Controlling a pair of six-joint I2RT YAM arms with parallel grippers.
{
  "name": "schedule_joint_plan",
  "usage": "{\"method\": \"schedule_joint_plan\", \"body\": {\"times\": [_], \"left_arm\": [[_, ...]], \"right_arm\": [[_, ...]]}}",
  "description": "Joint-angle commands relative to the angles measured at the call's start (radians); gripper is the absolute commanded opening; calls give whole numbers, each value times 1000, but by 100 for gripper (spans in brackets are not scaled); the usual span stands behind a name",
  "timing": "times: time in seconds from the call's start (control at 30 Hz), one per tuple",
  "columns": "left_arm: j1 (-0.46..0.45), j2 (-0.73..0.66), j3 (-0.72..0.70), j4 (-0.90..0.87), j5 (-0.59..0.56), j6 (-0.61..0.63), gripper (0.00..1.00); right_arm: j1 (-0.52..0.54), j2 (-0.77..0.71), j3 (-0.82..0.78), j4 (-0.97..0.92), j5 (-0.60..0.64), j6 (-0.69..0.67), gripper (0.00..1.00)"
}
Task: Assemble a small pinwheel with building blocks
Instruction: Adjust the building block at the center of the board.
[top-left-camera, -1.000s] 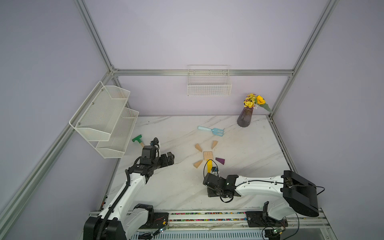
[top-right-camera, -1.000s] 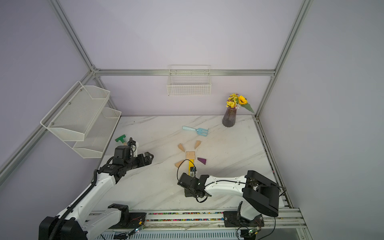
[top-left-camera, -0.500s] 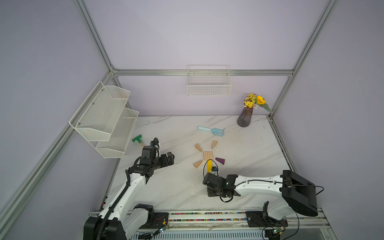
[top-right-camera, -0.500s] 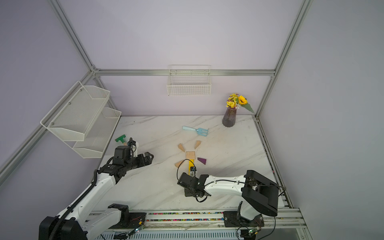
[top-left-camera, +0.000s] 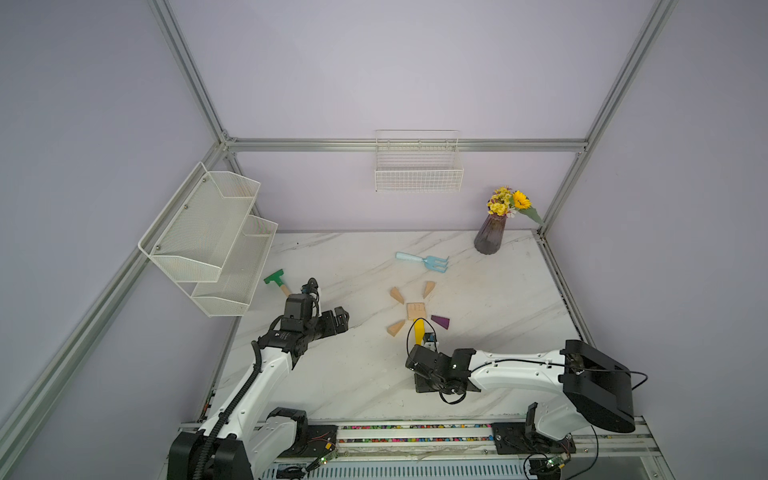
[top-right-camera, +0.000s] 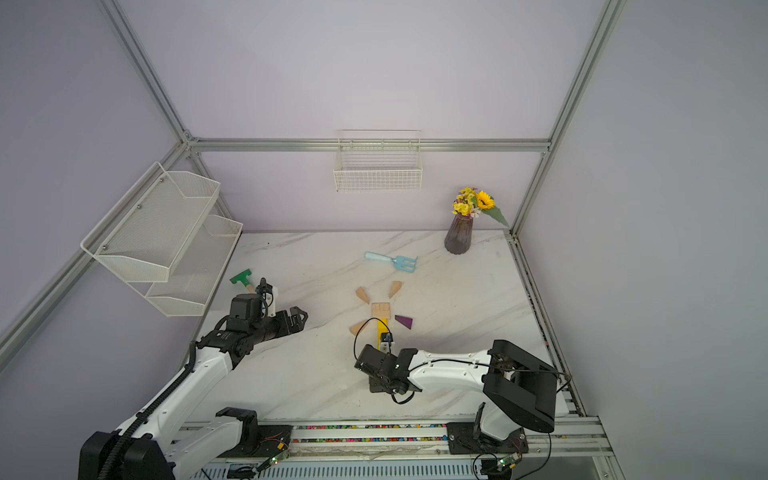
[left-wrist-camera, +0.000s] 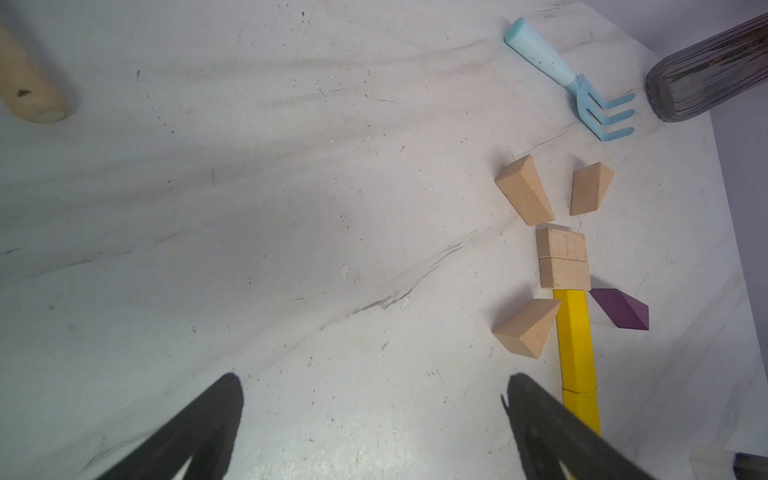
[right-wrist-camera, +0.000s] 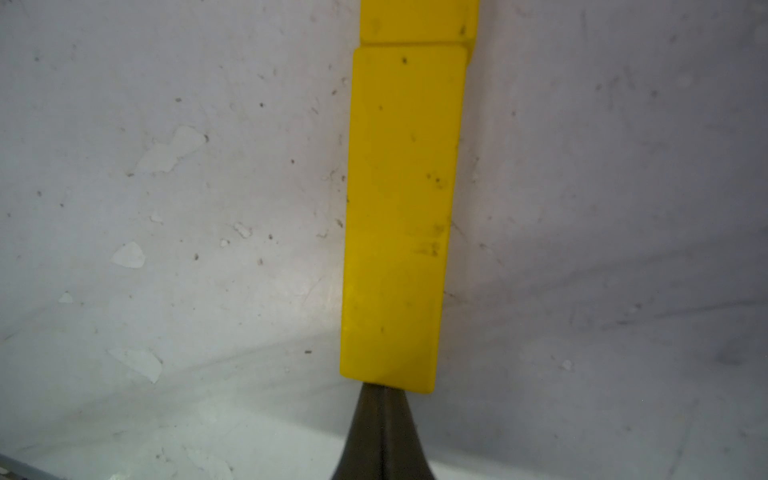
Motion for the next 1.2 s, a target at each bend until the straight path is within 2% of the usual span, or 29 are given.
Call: {"method": "schedule_joint_plan", "body": {"times": [0.0, 0.37, 0.57, 0.7, 0.77, 0.9, 1.17], "left_arm": [[4, -16, 5, 32, 8, -8, 100], [4, -16, 3, 34, 9, -10, 100], [4, -19, 3, 35, 7, -10, 100], [4, -20, 3, 36, 7, -11, 100], [4, -20, 3, 37, 7, -11, 100], [4, -19, 2, 40, 8, -14, 100], [5, -16, 3, 39, 5, -18, 100]], "right_arm": [[-7, 15, 32, 0, 29, -4, 0], [-8, 16, 42, 3, 18, -17, 0], [-2, -90, 47, -31, 24, -20, 0], [-4, -202, 70, -93, 73, -11, 5], [-33, -250, 80, -115, 103, -16, 7], [-165, -275, 92, -117, 95, -79, 18], [-342, -104, 196, -53, 68, -240, 45]]}}
